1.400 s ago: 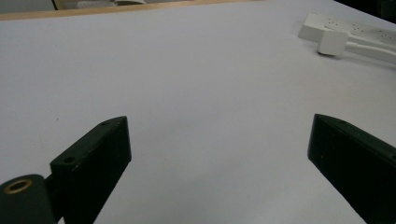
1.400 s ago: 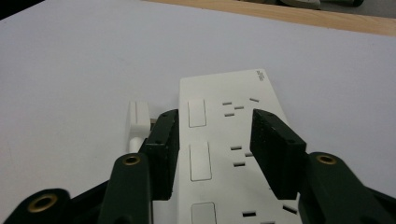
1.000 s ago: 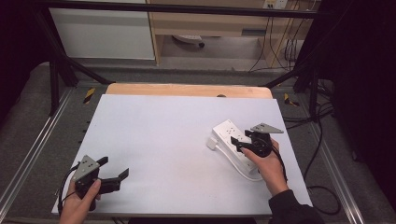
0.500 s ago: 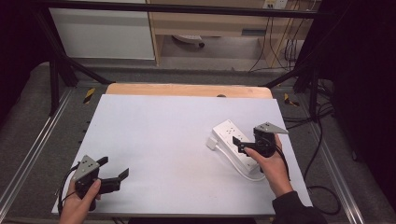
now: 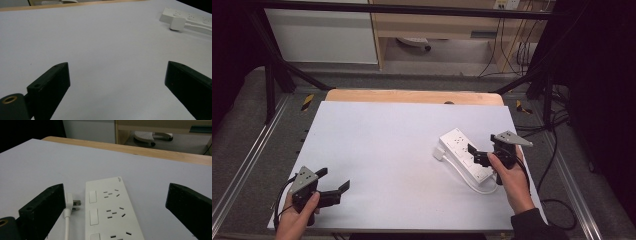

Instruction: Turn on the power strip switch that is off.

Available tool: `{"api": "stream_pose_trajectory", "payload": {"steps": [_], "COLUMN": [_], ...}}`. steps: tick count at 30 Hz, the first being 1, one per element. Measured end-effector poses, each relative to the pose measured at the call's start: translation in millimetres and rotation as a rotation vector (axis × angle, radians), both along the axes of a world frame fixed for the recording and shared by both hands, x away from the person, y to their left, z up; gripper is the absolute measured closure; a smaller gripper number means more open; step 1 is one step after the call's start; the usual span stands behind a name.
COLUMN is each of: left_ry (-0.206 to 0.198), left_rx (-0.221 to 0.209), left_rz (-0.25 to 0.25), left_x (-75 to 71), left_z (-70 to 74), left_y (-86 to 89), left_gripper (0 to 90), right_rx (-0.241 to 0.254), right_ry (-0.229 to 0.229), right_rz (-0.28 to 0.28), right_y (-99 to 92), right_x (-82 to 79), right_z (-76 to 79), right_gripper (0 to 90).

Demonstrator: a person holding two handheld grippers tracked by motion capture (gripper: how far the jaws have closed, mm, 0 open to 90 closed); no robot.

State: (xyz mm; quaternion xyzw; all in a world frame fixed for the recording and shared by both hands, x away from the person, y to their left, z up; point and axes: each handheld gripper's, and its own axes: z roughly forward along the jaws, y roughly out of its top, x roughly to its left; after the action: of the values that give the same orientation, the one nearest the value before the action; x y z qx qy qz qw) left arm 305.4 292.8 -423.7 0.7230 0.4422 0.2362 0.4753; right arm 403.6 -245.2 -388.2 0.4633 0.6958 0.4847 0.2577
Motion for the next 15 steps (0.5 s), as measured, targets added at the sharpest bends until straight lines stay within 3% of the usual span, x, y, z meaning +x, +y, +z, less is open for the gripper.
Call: {"api": "stream_pose_trajectory", "payload": {"steps": [15], "left_ry": [-0.001], "left_rx": [0.000], "left_rz": [0.001], "left_x": [-0.2], "left_z": [0.2], "left_y": [0.2], "left_gripper": [5.9], "right_rx": [-0.009], "right_ry": [-0.022], "right_rz": [-0.020], "right_y": [-25.0], "right_x": [-19.8], "right_z": [2.5], "right_gripper": [6.6]}}
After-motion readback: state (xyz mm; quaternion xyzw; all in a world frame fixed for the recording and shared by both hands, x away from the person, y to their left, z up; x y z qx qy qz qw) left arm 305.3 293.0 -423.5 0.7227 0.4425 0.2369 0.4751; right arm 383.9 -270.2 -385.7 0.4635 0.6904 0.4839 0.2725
